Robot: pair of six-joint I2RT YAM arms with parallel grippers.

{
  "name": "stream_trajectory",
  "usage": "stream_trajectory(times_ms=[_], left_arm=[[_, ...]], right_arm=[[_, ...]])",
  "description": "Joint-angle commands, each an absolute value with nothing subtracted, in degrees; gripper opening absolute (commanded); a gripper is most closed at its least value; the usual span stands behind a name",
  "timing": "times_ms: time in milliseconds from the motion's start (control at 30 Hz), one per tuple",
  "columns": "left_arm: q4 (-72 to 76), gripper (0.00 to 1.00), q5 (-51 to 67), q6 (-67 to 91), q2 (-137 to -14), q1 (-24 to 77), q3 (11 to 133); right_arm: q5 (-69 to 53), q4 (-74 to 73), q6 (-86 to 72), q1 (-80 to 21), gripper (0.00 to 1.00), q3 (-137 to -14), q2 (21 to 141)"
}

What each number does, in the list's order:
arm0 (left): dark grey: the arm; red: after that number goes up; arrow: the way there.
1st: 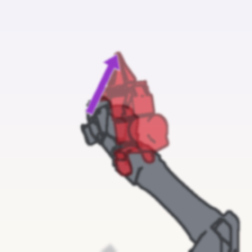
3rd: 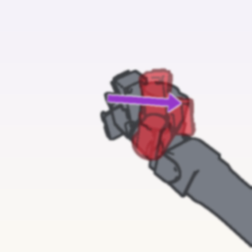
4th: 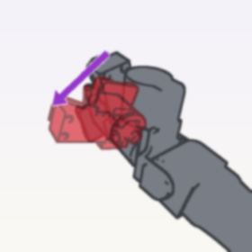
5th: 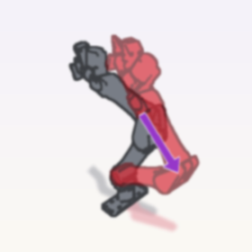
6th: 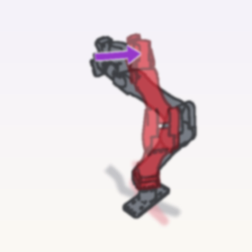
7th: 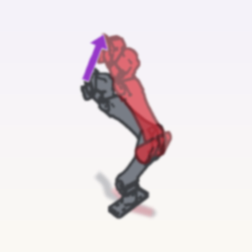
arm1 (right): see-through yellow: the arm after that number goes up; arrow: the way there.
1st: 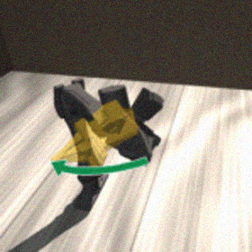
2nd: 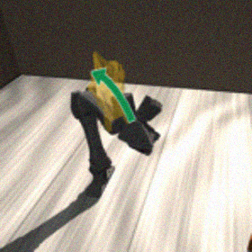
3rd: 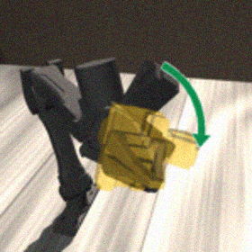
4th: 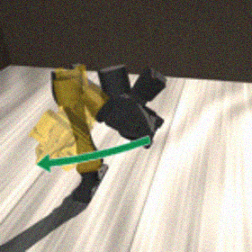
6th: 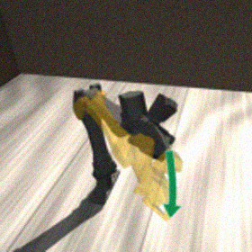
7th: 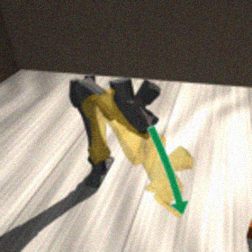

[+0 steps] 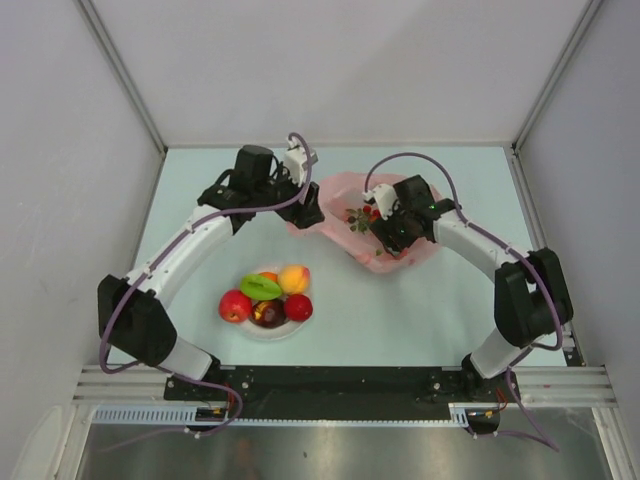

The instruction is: Take the fake fruits out of the plastic bag

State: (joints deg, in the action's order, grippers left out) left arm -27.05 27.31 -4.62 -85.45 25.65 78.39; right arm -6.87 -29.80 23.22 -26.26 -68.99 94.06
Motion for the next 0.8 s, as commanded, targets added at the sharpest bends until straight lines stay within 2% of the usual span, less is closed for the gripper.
stream_trajectory(times_ms=[0, 100, 267, 400, 467, 600, 767], left_arm=[[-28.2, 0.49, 24.6, -4.7, -83.1, 26.0, 75.2], [-26.9, 0.0, 27.8, -4.0, -82.5, 26.9, 73.7], [-26.5, 0.0, 32.7, -4.4, -85.0, 28.7, 76.8], [-29.4, 0.0, 34.3, -7.7, -86.0, 28.6, 84.0], [-28.9, 0.0, 34.1, -8.2, -85.8, 28.6, 86.8], [-28.7, 0.0, 36.1, -7.1, -87.3, 28.7, 90.1], [-28.3, 0.0, 38.3, -7.3, -89.4, 28.7, 89.6]], right_arm=[[-1.0, -32.2, 26.7, -22.2, 0.68, -62.9, 85.0], [-0.1, -33.1, 27.9, -19.2, 0.67, -60.3, 83.2], [1.9, -36.0, 30.4, -15.6, 0.66, -58.9, 83.1], [1.4, -40.9, 30.3, -15.4, 0.59, -59.1, 82.5], [-2.8, -40.3, 30.2, -13.6, 0.59, -59.9, 80.4], [-4.7, -34.5, 27.4, -14.3, 0.68, -61.0, 78.3], [-2.5, -29.0, 28.0, -17.6, 0.75, -63.8, 85.1]])
